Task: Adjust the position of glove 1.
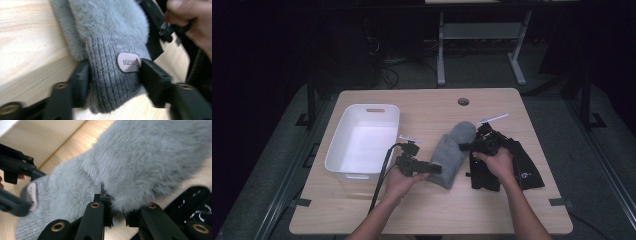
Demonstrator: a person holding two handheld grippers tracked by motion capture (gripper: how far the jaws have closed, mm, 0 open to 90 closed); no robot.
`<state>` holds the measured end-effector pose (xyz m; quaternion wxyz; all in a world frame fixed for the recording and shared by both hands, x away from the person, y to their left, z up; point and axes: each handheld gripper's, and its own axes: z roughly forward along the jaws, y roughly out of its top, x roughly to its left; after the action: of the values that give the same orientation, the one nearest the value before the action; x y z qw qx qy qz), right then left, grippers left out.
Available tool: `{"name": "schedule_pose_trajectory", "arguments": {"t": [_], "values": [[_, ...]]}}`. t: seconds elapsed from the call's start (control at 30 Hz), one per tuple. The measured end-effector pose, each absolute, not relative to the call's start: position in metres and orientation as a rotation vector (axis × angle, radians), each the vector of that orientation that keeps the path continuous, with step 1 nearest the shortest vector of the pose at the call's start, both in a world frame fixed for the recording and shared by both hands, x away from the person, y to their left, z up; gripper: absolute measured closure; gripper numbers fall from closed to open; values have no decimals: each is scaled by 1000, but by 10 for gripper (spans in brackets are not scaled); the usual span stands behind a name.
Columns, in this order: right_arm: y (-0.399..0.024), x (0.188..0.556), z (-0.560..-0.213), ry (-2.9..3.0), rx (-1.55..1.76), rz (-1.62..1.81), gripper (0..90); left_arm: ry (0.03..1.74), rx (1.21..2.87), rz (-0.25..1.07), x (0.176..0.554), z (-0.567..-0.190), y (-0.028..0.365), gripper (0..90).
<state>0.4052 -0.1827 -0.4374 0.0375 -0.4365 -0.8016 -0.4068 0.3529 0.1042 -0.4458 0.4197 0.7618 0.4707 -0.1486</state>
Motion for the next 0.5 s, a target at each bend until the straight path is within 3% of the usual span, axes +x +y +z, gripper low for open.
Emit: {"name": "schedule_pose_trajectory", "arguments": {"t": [0.1,0.2,0.37,0.43,0.5], "values": [[-185,408,-444,-2453,-1347,-1230,793,1232,1906,-390,359,-451,103,221],[-184,408,-445,-2458,-1347,-1222,793,1248,1905,-449,362,-456,100,229],[-182,408,-446,-2464,-1347,-1216,793,1231,1908,-522,364,-465,94,334],[-181,407,-444,-2472,-1350,-1219,793,1203,1919,-500,363,-462,94,439],[-181,406,-442,-2474,-1342,-1228,793,1197,1920,-489,362,-460,93,474]]}}
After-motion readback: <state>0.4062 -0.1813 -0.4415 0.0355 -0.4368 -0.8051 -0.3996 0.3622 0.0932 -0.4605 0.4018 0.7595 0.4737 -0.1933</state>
